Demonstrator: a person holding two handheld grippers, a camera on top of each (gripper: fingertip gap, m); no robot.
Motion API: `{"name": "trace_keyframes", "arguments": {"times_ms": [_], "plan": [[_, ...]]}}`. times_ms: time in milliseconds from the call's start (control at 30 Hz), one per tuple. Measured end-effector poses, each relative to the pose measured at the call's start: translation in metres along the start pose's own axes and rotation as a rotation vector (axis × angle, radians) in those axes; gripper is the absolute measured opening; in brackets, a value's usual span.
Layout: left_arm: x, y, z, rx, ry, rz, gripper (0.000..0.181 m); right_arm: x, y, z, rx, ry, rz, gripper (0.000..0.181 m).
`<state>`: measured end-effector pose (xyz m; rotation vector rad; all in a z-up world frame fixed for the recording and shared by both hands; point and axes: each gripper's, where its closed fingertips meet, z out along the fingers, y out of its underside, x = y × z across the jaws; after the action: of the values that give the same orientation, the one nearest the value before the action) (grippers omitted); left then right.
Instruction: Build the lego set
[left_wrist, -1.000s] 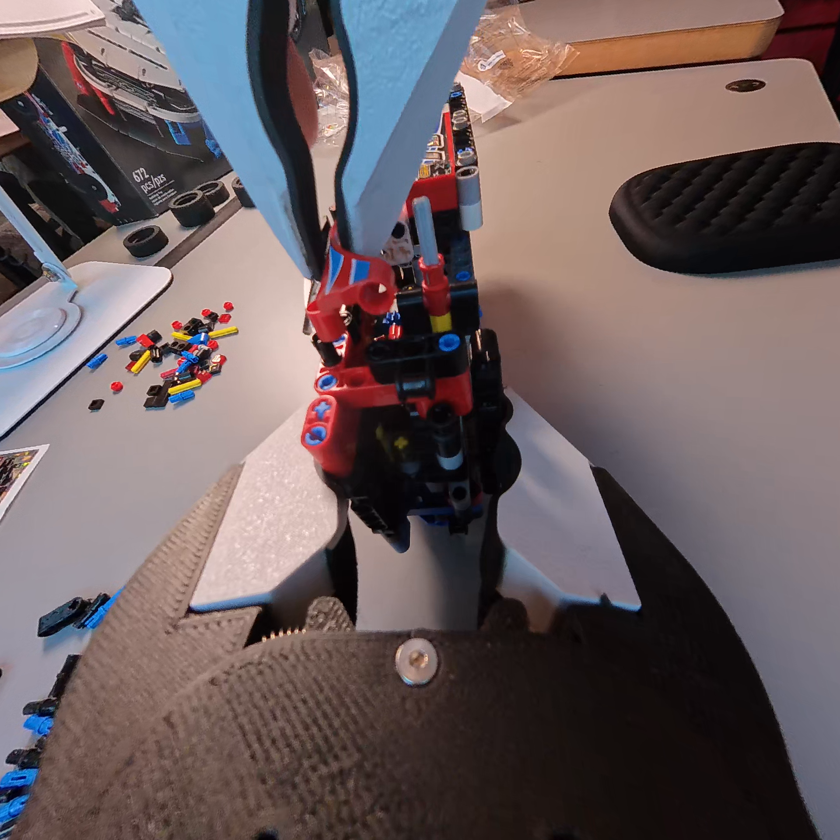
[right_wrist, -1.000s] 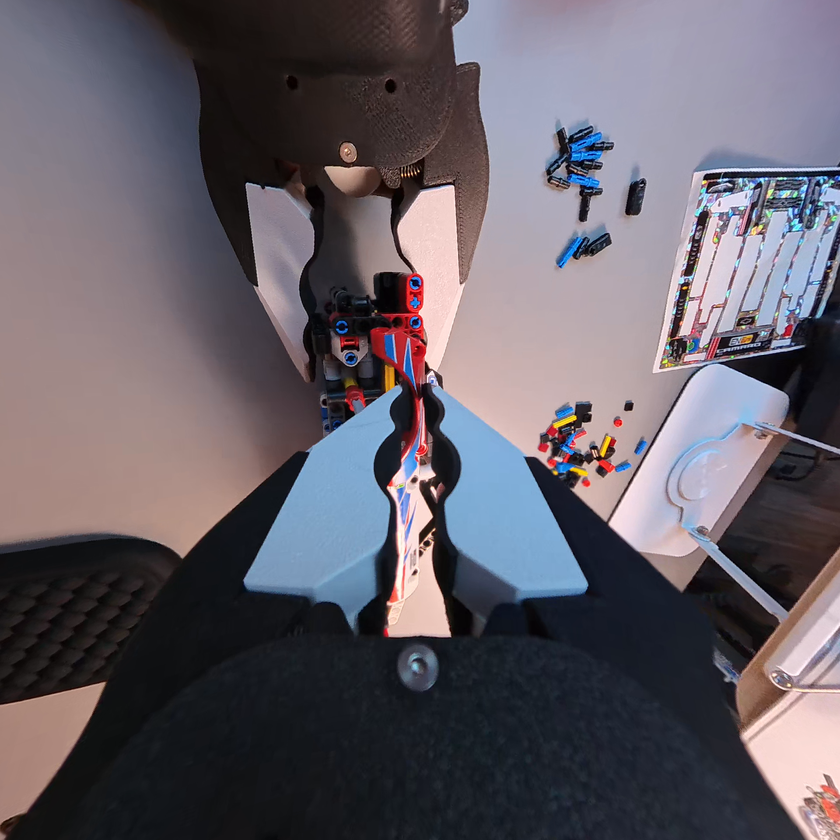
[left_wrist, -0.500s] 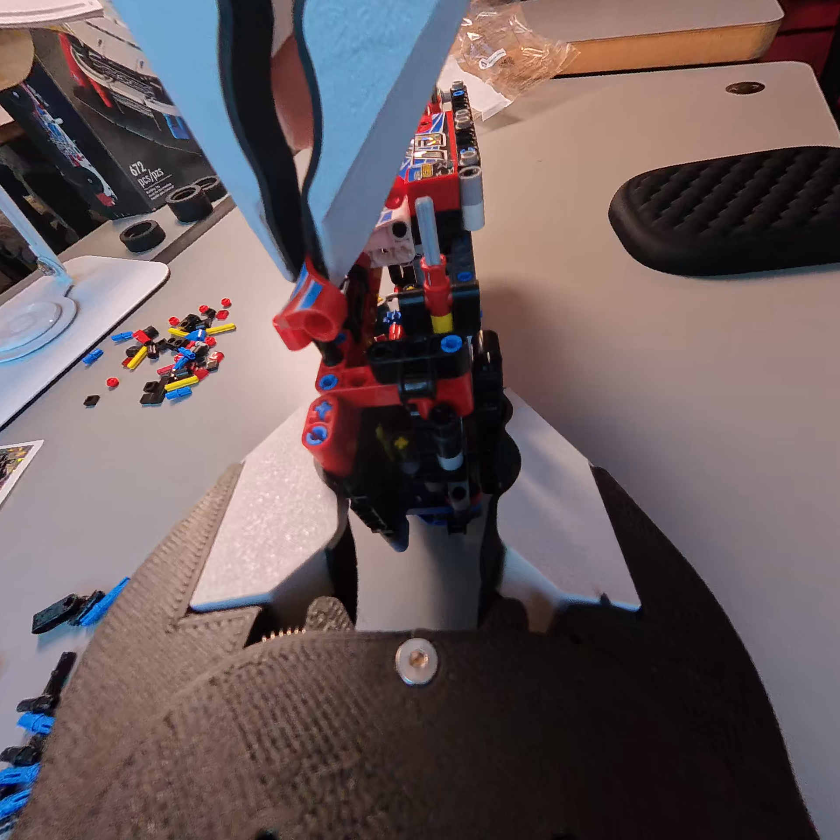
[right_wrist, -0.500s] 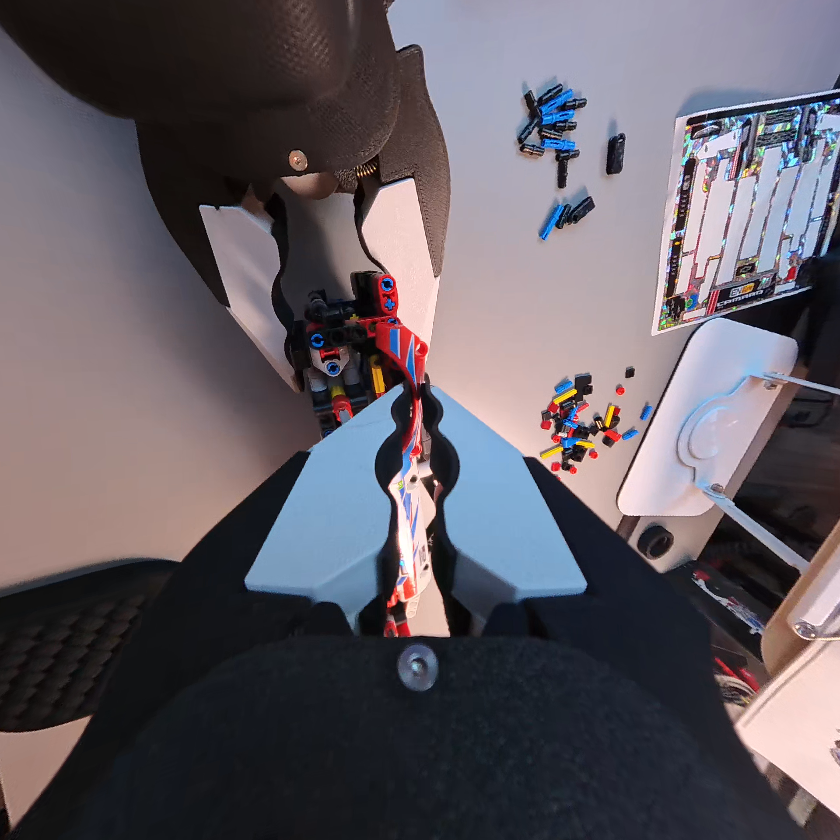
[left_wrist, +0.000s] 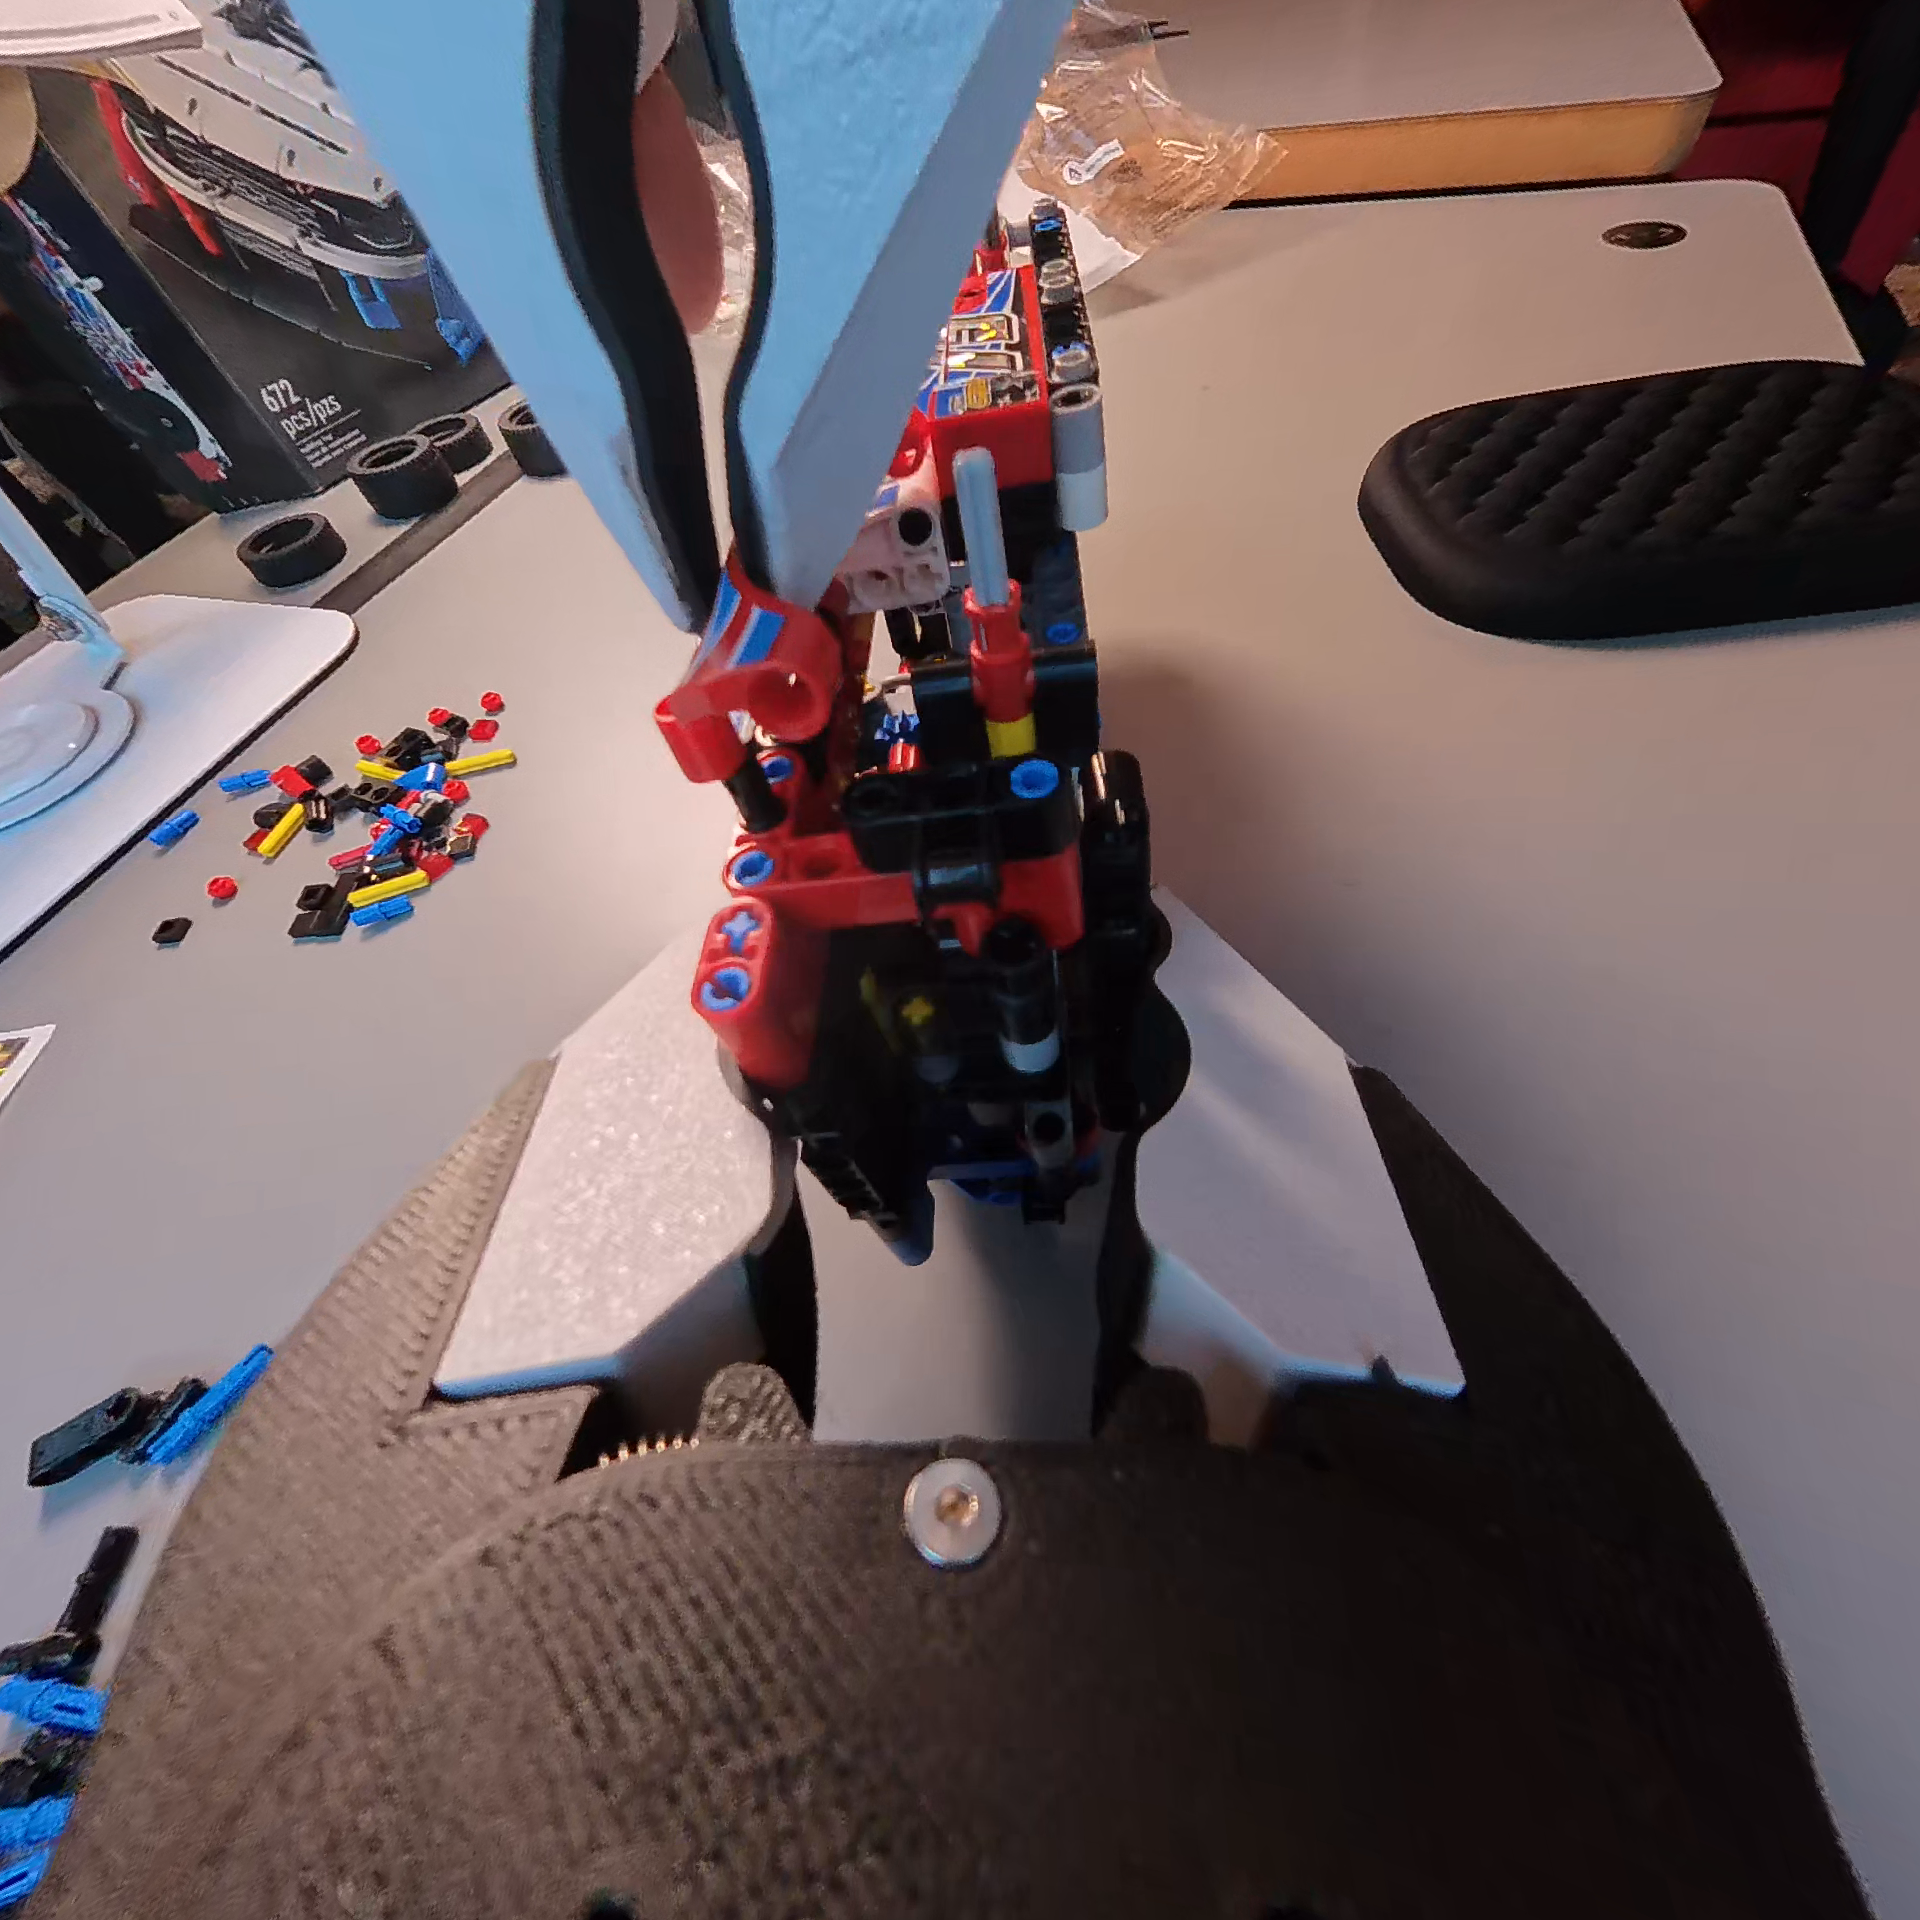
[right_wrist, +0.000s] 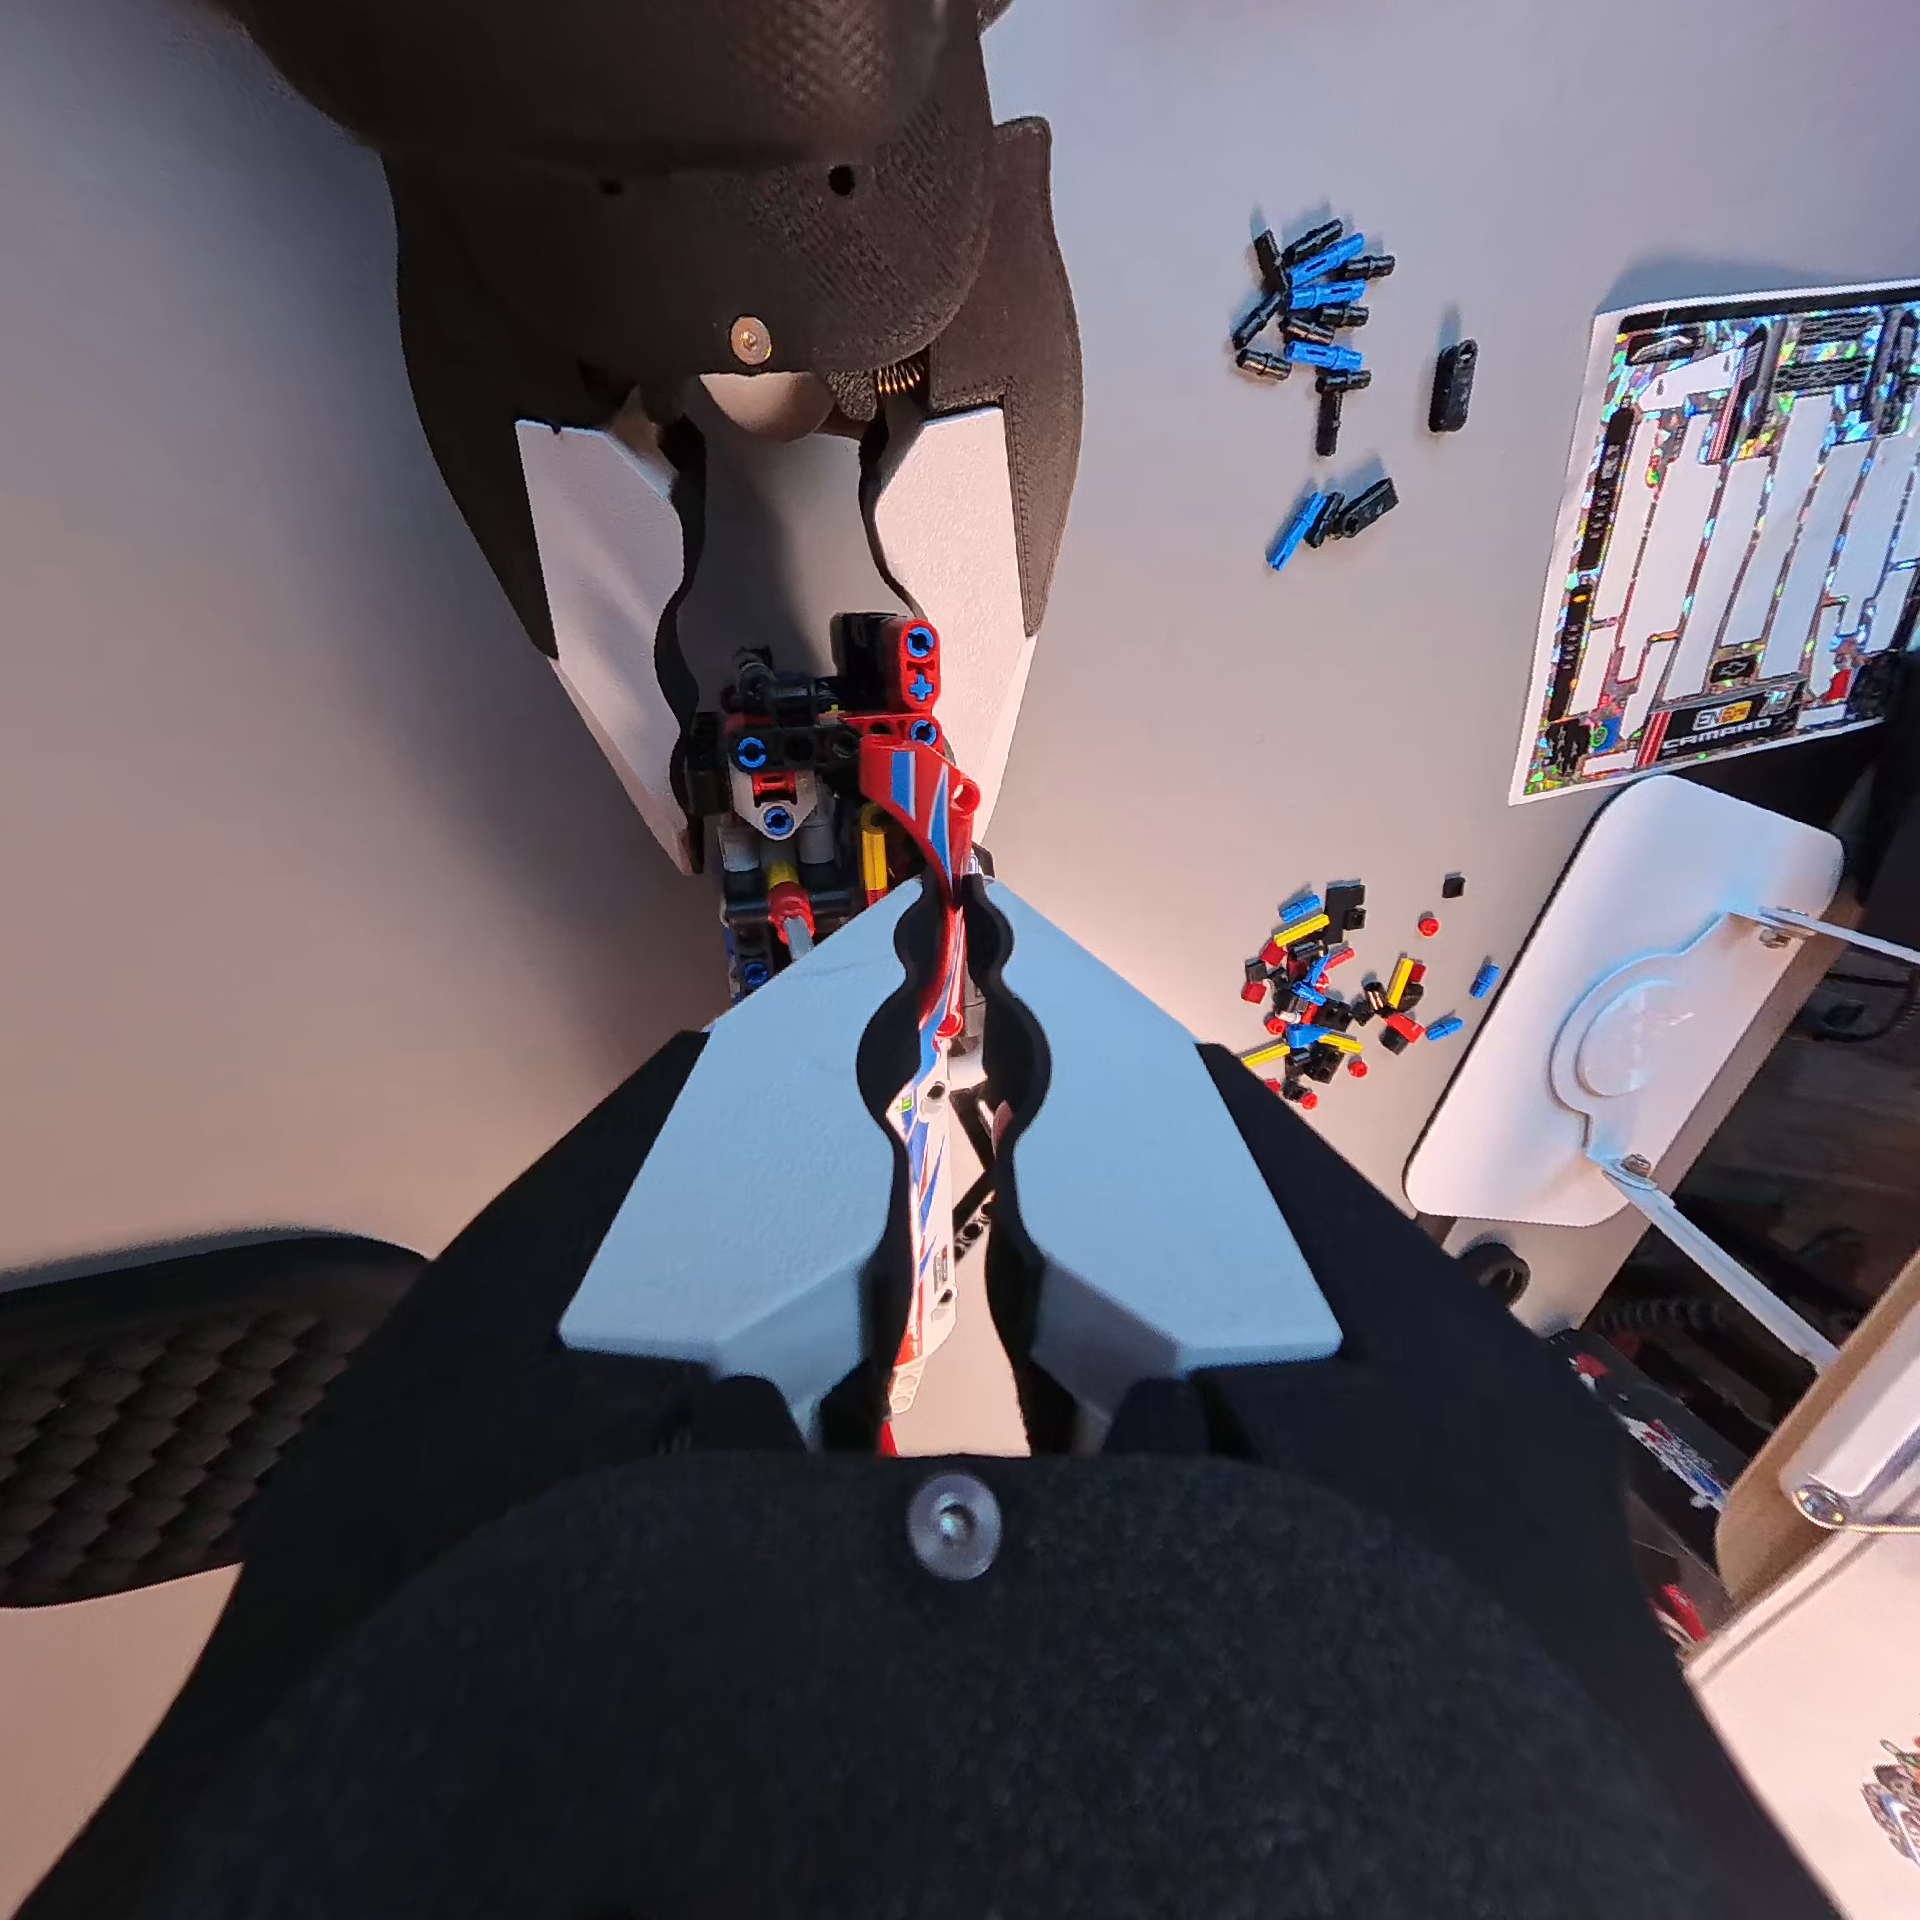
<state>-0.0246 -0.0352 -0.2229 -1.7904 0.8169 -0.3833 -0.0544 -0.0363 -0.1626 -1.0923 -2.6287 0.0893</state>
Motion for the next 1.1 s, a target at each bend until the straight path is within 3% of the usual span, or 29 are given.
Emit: {"name": "trace_keyframes", "arguments": {"times_ms": [833,1100], "plan": [[0.003,0.0,0.0,-0.007,0.018,0.011,0.064,-0.004,0.001,0.0,-0.117,-0.021,-0.065,0.001],[0.001,0.001,-0.001,-0.008,0.029,-0.037,0.064,-0.001,-0.01,-0.001,0.006,0.045,-0.064,0.013]]}}
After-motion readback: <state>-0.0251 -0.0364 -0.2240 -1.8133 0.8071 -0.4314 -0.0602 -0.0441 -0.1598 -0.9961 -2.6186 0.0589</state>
